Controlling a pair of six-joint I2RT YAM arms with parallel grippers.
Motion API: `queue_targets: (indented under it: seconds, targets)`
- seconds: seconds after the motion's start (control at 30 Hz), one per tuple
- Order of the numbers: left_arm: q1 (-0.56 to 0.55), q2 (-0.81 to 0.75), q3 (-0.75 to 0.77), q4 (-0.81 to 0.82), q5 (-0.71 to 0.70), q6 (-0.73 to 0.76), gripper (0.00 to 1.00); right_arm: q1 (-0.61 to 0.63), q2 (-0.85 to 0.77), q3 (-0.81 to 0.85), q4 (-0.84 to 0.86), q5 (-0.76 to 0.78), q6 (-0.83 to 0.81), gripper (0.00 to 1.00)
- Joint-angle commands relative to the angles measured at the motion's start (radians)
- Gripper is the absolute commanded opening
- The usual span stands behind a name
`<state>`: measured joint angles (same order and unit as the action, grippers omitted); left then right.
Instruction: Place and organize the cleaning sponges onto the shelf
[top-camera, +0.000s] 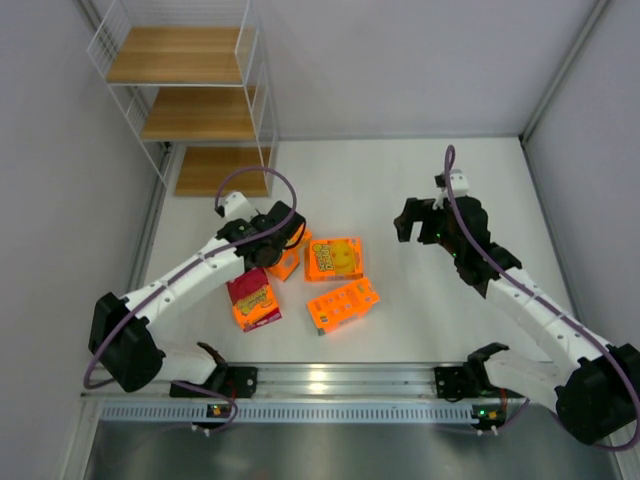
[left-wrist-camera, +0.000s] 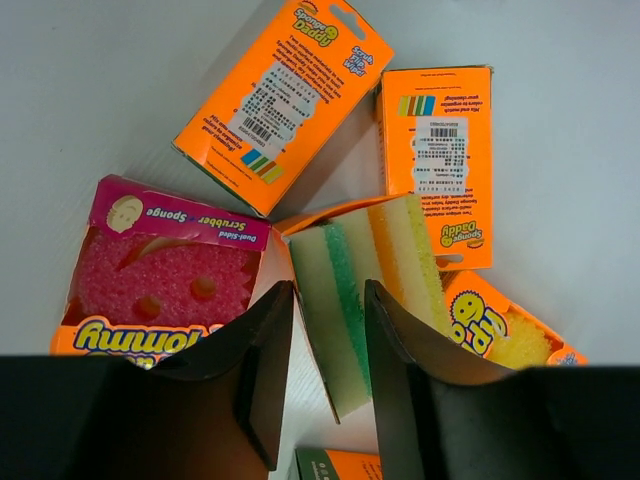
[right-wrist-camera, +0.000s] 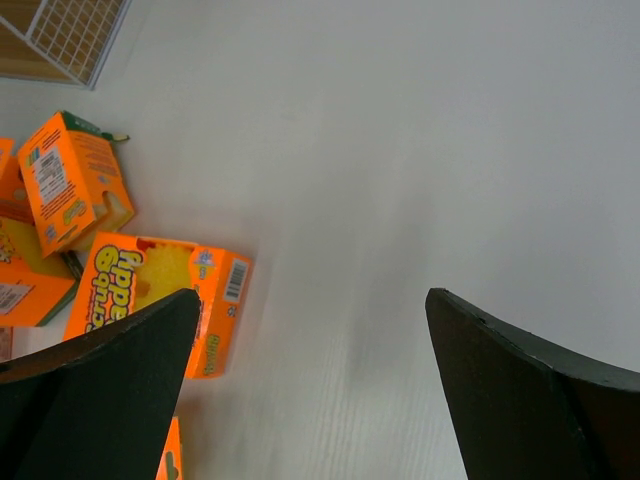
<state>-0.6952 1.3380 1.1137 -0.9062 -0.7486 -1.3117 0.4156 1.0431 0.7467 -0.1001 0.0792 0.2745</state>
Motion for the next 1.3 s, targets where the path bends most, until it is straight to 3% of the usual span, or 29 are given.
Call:
queue_targets:
  seconds: [0.0,0.17,0.2,0.3,0.47,0.6,0.77,1.0,1.2,1.27]
  targets:
    - [0.013,0.001,-0.009,-0.011,0.000,-0.009,0.37,-0.008,0.005,0.020,0.063,-0.106,0.009,0.99]
    - [0.028,0.009,0.001,-0.010,0.014,0.009,0.23,-0.008,0.029,0.022,0.091,-0.188,0.014,0.99]
    - [0.029,0.007,0.005,-0.011,0.014,0.032,0.13,-0.006,0.031,0.020,0.091,-0.209,0.012,1.00]
    - [0.046,-0.002,0.043,-0.011,0.023,0.145,0.00,-0.005,0.043,0.014,0.151,-0.307,0.000,0.99]
    - [0.102,-0.019,0.181,0.007,0.063,0.455,0.00,0.015,0.052,0.002,0.262,-0.433,-0.008,0.99]
    - [0.134,0.006,0.274,0.020,0.207,0.762,0.00,0.022,0.070,0.034,0.292,-0.457,0.003,1.00]
    - [0.155,0.015,0.342,0.033,0.351,1.014,0.00,0.031,0.095,0.075,0.316,-0.521,0.003,0.99]
    - [0.253,-0.023,0.498,0.047,0.434,1.140,0.00,0.061,0.127,0.189,0.378,-0.590,-0.050,1.00]
    - [0.466,-0.074,0.583,0.180,0.744,1.284,0.00,0.061,0.201,0.322,0.307,-0.552,-0.046,0.99]
    - [0.468,-0.097,0.574,0.226,0.819,1.359,0.00,0.061,0.205,0.321,0.354,-0.544,-0.017,0.99]
